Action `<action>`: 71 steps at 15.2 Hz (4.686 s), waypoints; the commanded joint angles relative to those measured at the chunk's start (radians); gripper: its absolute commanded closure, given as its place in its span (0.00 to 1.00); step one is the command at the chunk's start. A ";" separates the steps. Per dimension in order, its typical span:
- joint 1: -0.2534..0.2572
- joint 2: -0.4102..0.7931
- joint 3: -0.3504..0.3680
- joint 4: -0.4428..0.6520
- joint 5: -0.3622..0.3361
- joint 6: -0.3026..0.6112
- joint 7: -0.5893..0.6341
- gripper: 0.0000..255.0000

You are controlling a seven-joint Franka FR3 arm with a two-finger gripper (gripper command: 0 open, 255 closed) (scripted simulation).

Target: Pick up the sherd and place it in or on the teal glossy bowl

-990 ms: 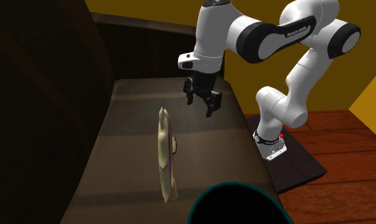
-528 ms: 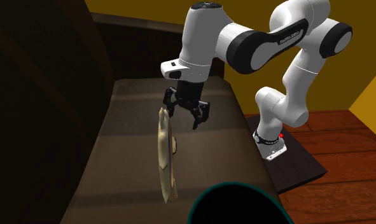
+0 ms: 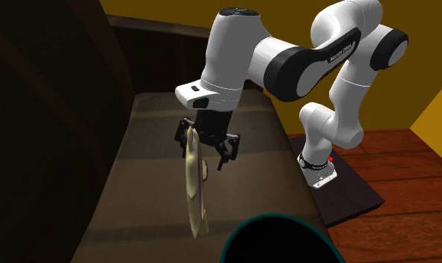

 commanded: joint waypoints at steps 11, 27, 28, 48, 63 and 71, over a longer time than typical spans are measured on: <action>0.003 0.031 0.001 -0.050 0.004 0.083 -0.008 0.00; 0.001 0.034 0.003 0.007 0.004 0.029 -0.005 1.00; 0.001 0.035 0.003 0.022 0.003 0.016 -0.005 1.00; 0.000 0.114 -0.001 0.386 0.006 -0.270 0.005 1.00; 0.084 0.207 0.088 0.595 -0.043 -0.381 0.179 1.00; 0.195 0.324 0.181 0.740 -0.120 -0.414 0.368 1.00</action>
